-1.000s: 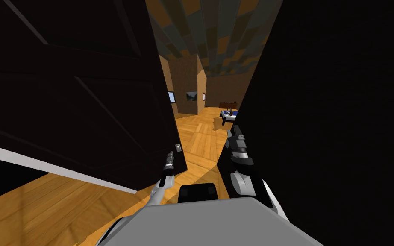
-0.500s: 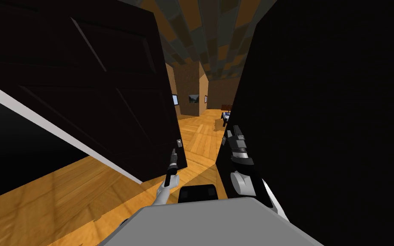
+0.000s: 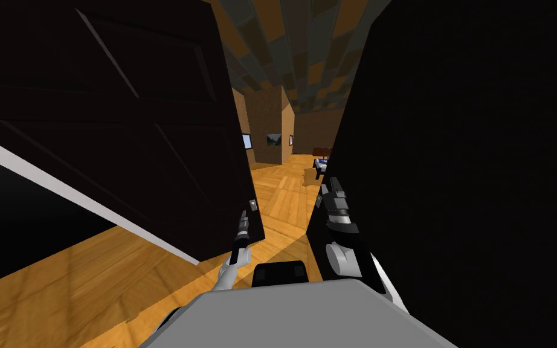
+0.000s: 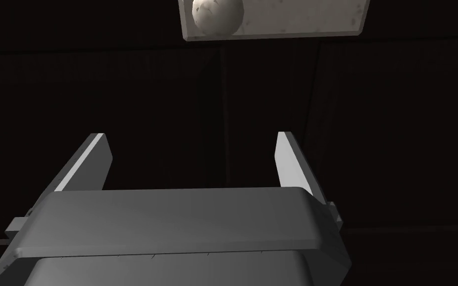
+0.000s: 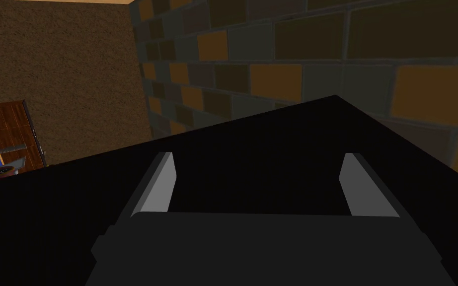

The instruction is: Push the door open

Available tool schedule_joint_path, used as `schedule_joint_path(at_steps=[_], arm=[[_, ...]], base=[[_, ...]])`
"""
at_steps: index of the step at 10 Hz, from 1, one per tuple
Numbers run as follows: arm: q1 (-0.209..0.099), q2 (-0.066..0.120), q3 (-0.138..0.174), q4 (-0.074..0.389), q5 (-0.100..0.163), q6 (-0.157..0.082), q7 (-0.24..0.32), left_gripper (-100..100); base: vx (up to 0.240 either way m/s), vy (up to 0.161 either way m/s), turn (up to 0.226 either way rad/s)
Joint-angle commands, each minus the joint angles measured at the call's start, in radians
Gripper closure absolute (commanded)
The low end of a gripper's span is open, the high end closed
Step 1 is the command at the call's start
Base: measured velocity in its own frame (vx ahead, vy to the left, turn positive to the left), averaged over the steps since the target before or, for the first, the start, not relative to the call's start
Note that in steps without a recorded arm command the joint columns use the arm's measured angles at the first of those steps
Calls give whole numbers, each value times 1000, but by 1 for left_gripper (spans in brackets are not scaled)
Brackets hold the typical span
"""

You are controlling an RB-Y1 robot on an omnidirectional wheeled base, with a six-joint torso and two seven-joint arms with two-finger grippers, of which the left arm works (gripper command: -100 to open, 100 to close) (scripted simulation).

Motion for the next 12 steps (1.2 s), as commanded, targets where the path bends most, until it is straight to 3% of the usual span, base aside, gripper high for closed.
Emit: schedule_joint_path(at_steps=[1,4,6,7,8,12], arm=[[4,11,2,-10,1,4,-3,-100],[3,5,7,-8,4,0,-3,-100],[3,-26,10,-6,6,-3,-3,-100],[-2,-14,10,0,6,-5,-2,-100],[-2,-14,10,0,6,-5,-2,100],[-2,-14,10,0,6,-5,-2,100]], base=[[199,50,-21],[197,19,-27],[217,10,-32],[79,7,14],[-17,-5,-10],[-16,0,-3]])
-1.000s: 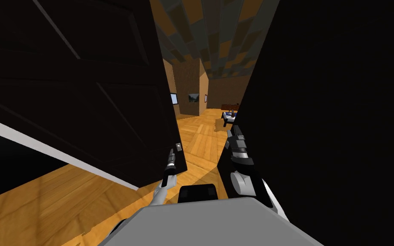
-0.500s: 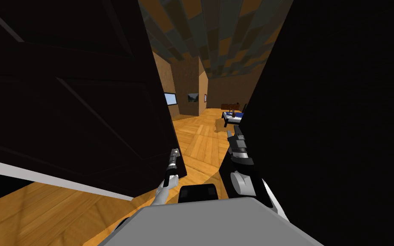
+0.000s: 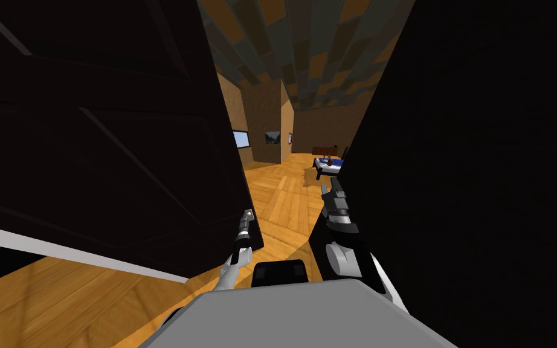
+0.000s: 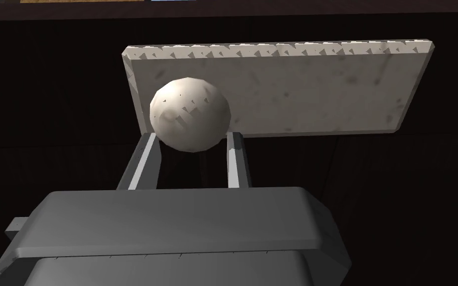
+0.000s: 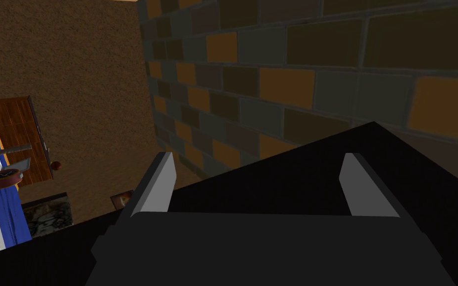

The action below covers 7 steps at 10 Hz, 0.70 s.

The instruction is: Push the door open

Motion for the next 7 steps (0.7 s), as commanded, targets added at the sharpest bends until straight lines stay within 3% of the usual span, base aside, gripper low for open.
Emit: schedule_joint_path(at_steps=[1,2,3,4,7], arm=[[-1,1,0,-2,0,-3,0,100],[-1,20,14,-1,9,-1,-10,100],[-2,26,20,-1,14,-1,-15,100],[-1,35,10,6,10,4,-13,-100],[-4,35,6,3,10,6,-14,-100]], base=[[0,0,0],[104,-1,69],[177,-12,84],[-56,7,74],[-172,19,24]])
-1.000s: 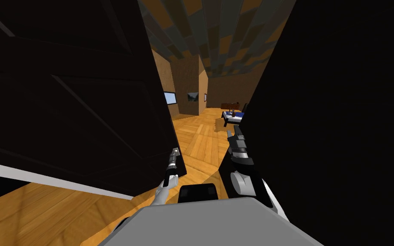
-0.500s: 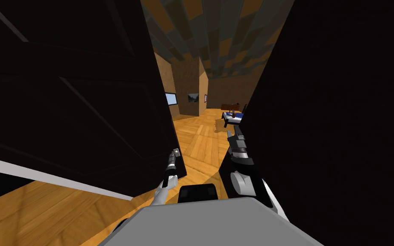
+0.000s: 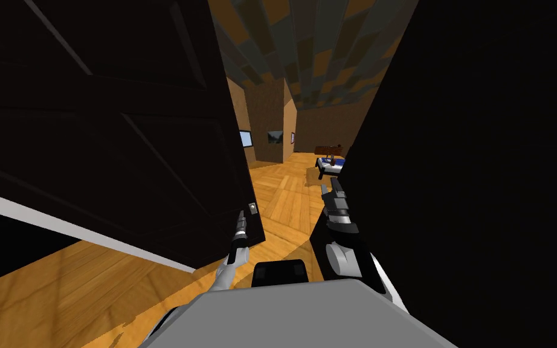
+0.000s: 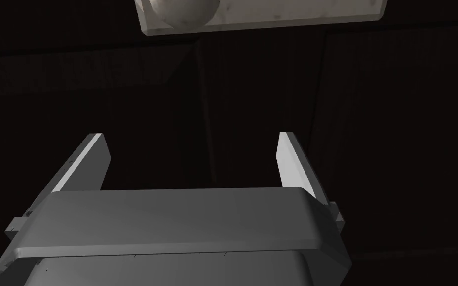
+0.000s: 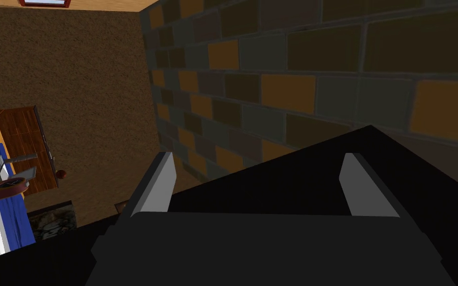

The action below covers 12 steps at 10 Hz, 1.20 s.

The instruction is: Push the door open

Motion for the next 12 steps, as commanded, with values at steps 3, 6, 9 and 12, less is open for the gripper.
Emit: schedule_joint_path(at_steps=[3,6,9,12], arm=[[-3,-45,-9,-9,-1,5,-4,-100],[-3,-66,-11,-8,-1,1,-4,-100],[-17,-12,32,19,-34,-18,10,-100],[-30,-13,70,44,-62,-36,22,-100]], base=[[-225,-34,37],[-107,-95,5],[161,71,-41],[216,14,-40]])
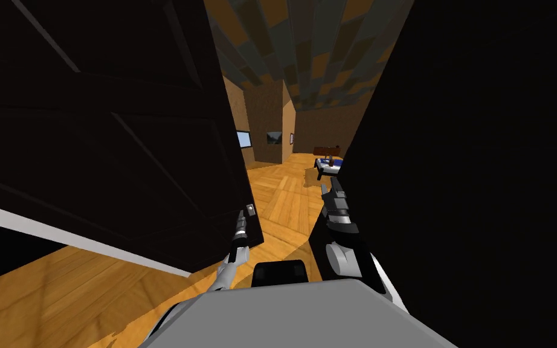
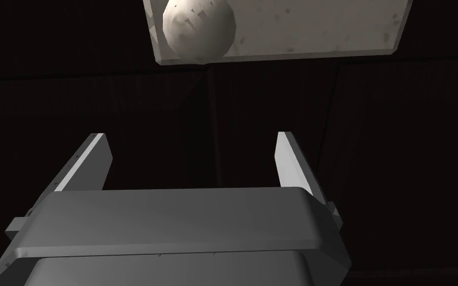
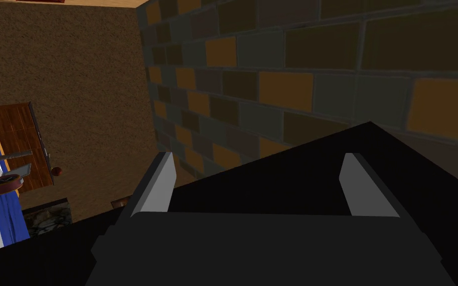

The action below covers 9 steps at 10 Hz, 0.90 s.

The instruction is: Push the door open

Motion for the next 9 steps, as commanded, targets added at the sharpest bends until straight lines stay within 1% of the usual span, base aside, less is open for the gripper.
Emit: schedule_joint_path(at_steps=[1,2,3,4,5,6,9], arm=[[-3,-16,24,4,-20,-4,8,-100],[-6,-28,34,11,-27,-9,11,-100],[-10,-47,46,18,-36,-15,15,-100],[-12,-60,51,22,-41,-18,17,-100],[5,-55,46,-1,-38,-14,14,-100],[5,-55,46,-1,-38,-14,14,100],[5,-55,46,-1,-38,-14,14,100]], base=[[245,25,-62],[220,7,-51],[176,3,-7],[121,7,-14],[43,3,-1],[-6,-1,3],[-11,0,-2]])
